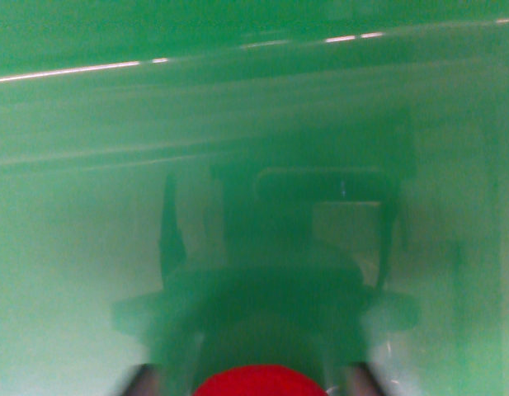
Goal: Pick fruit
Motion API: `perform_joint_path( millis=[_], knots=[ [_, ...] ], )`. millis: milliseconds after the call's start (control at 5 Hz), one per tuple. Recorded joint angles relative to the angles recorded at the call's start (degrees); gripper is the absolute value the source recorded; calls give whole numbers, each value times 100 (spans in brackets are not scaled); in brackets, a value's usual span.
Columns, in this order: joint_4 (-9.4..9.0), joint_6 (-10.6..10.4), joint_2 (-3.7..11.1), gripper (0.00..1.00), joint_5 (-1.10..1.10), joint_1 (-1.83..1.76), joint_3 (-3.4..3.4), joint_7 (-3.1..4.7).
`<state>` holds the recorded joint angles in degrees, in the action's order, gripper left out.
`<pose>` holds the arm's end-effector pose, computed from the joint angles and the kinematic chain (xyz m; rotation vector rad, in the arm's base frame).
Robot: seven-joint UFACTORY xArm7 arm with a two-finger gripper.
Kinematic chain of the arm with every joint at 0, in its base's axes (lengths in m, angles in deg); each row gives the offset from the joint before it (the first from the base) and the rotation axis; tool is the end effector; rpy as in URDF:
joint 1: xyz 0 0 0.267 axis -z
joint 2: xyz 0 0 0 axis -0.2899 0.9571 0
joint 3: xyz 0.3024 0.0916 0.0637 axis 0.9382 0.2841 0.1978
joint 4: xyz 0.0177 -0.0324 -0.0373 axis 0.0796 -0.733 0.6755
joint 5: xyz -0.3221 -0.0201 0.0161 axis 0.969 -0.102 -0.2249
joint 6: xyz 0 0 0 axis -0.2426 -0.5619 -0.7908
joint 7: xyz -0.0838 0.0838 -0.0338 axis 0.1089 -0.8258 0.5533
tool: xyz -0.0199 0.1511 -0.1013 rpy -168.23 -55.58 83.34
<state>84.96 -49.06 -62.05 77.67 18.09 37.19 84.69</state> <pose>0.4487 -0.0562 0.0671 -3.1221 0.1561 0.0508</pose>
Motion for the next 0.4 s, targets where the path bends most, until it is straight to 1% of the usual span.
perform_joint_path(
  millis=[200, 400],
  knots=[
    [79, 124, -45, 100, 10, -2, -2, -8],
    [79, 124, -45, 100, 10, -2, -2, -8]
  ],
)
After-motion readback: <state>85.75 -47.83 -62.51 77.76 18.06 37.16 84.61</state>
